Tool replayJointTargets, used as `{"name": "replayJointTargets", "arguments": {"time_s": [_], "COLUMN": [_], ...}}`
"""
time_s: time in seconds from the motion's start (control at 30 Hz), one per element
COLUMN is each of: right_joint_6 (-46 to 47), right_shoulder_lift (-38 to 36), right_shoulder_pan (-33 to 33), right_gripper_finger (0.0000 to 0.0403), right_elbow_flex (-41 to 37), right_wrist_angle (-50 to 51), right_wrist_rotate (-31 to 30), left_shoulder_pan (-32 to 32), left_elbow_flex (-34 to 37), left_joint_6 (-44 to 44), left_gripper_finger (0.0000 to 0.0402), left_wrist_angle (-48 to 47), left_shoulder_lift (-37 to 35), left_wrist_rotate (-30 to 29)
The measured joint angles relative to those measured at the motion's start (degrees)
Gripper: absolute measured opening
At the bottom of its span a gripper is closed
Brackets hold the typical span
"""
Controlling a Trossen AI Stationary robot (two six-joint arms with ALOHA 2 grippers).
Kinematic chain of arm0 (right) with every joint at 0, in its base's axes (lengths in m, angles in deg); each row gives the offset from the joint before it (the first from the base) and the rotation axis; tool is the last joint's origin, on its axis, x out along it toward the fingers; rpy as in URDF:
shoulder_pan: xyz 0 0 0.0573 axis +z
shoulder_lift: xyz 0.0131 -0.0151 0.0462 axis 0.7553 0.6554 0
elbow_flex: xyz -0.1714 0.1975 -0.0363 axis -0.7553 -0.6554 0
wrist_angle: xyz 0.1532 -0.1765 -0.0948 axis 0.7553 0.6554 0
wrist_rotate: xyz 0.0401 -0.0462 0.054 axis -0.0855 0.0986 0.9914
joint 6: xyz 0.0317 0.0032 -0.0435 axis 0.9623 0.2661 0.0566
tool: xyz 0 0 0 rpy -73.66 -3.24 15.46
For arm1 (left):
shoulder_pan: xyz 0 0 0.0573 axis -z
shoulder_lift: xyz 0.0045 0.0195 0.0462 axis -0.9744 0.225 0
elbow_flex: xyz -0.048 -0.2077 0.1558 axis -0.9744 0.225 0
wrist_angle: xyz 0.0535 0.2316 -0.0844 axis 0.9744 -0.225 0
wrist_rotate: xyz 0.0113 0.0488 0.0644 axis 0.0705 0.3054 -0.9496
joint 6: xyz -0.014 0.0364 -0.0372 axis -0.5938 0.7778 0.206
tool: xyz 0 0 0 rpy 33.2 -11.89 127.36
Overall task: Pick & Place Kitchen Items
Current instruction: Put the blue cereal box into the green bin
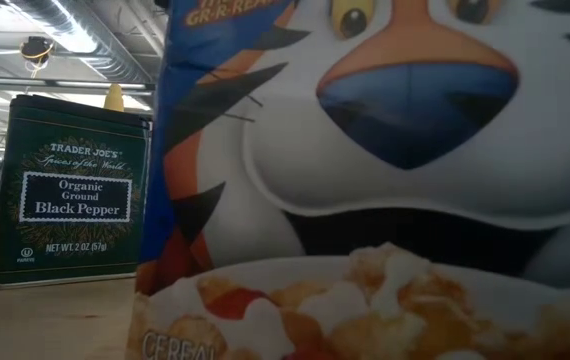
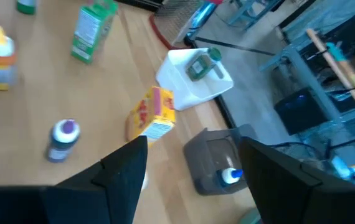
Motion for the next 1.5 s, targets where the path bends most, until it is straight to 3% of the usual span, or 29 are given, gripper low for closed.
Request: {"name": "replayJointTargets", "arguments": {"time_s": [0.27,0.5,0.97,1.23,1.5], "right_joint_6": [-0.5,-0.9,-2.4,-3.8,-3.9], "right_shoulder_lift": [0.0,0.4,0.7,0.7,0.7], "right_shoulder_pan": [4.2,7.4,11.5,14.3,14.7], "right_gripper_finger": [0.0254,0.0254,0.0254,0.0254,0.0254], "right_elbow_flex": [0.0,0.0,-2.5,-2.5,-2.5], "right_wrist_angle": [-6.2,-10.0,-15.6,-17.8,-19.0], "right_wrist_rotate": [0.6,0.5,0.2,0.3,0.4], "left_shoulder_pan": [3.0,6.8,8.0,11.0,12.3], "left_elbow_flex": [0.0,-1.6,-23.9,-25.8,-25.8], "left_joint_6": [-4.1,-5.3,-10.4,-10.9,-10.9], "left_gripper_finger": [0.0253,0.0253,0.0253,0.0253,0.0253], "left_wrist_angle": [6.2,12.3,-12.8,-12.8,-13.1], "left_shoulder_lift": [4.1,9.7,24.0,24.2,24.2], "left_wrist_rotate": [-1.5,-6.6,-6.3,-6.8,-18.4]}}
